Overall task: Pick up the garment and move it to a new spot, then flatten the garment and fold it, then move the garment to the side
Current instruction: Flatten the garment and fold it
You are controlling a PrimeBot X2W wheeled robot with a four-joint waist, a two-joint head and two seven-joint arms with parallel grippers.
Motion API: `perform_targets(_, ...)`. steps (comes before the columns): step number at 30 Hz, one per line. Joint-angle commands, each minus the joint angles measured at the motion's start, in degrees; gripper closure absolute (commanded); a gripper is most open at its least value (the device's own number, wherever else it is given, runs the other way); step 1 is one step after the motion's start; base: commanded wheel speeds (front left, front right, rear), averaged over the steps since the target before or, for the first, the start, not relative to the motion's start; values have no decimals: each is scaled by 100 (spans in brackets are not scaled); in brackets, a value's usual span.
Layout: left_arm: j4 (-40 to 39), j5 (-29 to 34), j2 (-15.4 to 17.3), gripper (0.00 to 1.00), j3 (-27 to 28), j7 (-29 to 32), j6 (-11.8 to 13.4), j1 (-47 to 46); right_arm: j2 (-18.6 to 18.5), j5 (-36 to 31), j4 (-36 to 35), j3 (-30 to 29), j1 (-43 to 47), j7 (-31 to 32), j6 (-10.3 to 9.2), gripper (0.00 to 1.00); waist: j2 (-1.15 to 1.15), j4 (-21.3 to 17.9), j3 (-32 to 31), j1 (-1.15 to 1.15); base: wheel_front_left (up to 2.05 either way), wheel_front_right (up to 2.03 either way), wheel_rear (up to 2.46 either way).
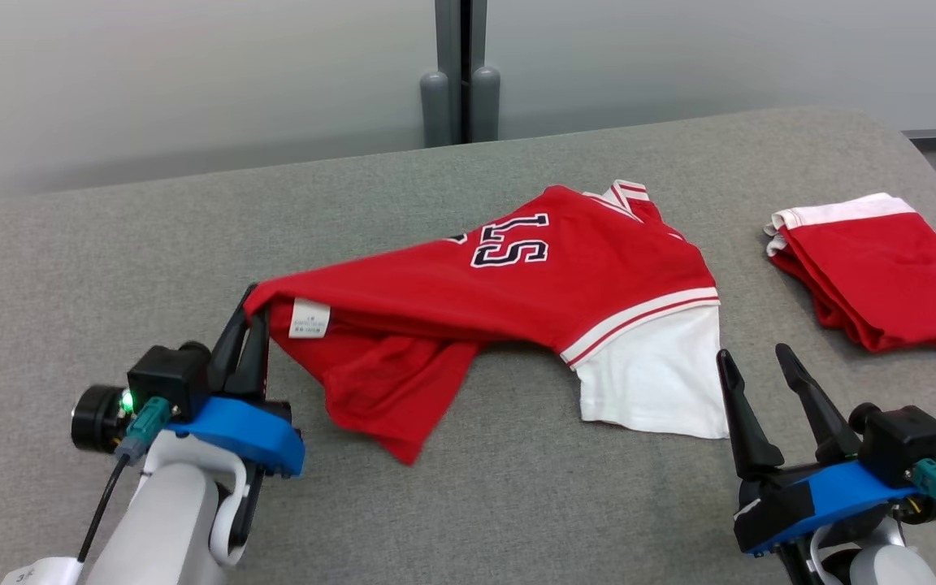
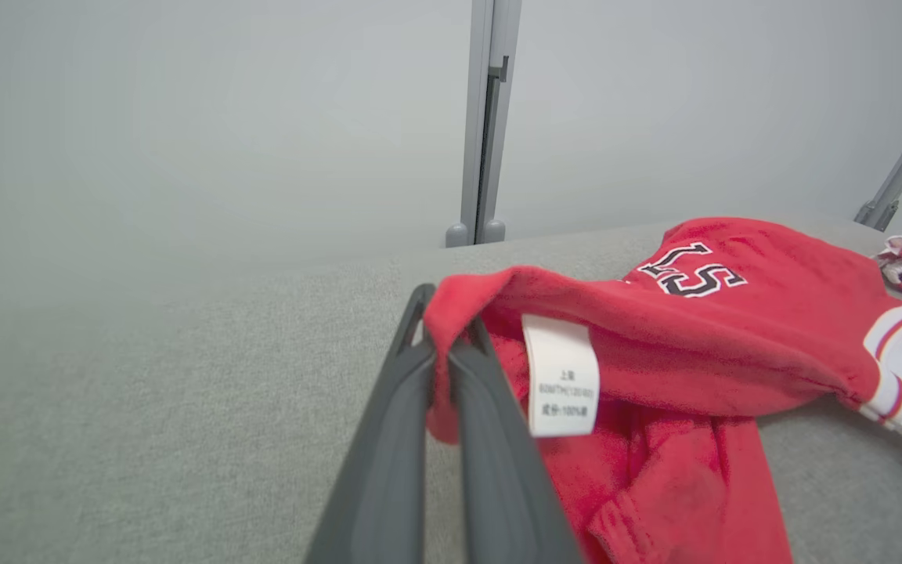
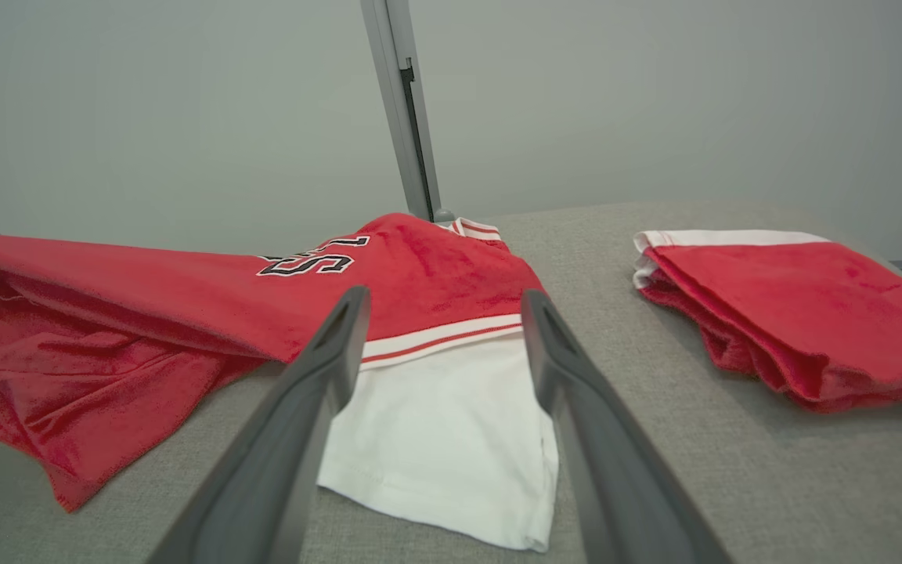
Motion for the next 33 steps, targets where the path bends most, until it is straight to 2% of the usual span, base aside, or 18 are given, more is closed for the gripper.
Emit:
perform_targets(1,-288,158,52,100,-23,-120,43,-193,16,-2,-10,-17,11,-20,3,0,0,51,-27,-1,0,0,0)
perform_targets(6,-1341,564,28,100,-58,-184,44,-26,30,5,-52,-48,69,-31,3,0,0,202,-41,-1,0,0,0)
perform_targets(9,-1502,561,11,100,-358,-157,-172,509,40,19,-57,-71,100,-32,3,0,0,284,-34,-1,0,0,0)
perform_targets(13,-1393,140,16,100,-823,489,-406,1079,48,18,-107,-174,139,-33,3,0,0,438,18,-1,0,0,0)
perform_targets(18,-1491,-679,56,100,-1247,1607,-489,1783,37,-26,-167,-249,128,15,3,0,0,645,59,-1,0,0,0)
perform_targets(19,-1581,-865,63,65,-1277,1815,-498,1848,37,-35,-183,-249,125,29,3,0,0,679,61,-1,0,0,0)
perform_targets(20,-1708,-991,102,0,-1306,1974,-505,1883,36,-44,-195,-251,121,40,3,0,0,710,60,-1,0,0,0)
perform_targets(24,-2076,-1393,165,0,-1256,2388,-497,2104,37,-49,-210,-247,94,68,3,0,0,763,50,-1,0,0,0)
perform_targets(27,-2720,-1638,309,0,-952,2737,-175,2104,44,-45,-224,-220,80,92,3,0,0,772,35,-1,0,0,0)
perform_targets(28,-2720,-1638,309,0,-952,2737,-175,2104,44,-45,-224,-220,80,92,3,0,0,772,35,-1,0,0,0)
perform_targets(29,-2909,-1666,338,0,-880,2784,-88,2101,47,-41,-230,-207,83,97,3,0,0,754,34,-1,0,0,0)
perform_targets(30,-3219,-1664,420,0,-719,2848,105,2081,49,-11,-230,-179,91,98,3,0,0,695,40,-1,0,0,0)
perform_targets(33,-3446,-1621,482,0,-497,2826,318,1920,56,7,-238,-190,104,69,3,0,0,610,84,-1,0,0,0)
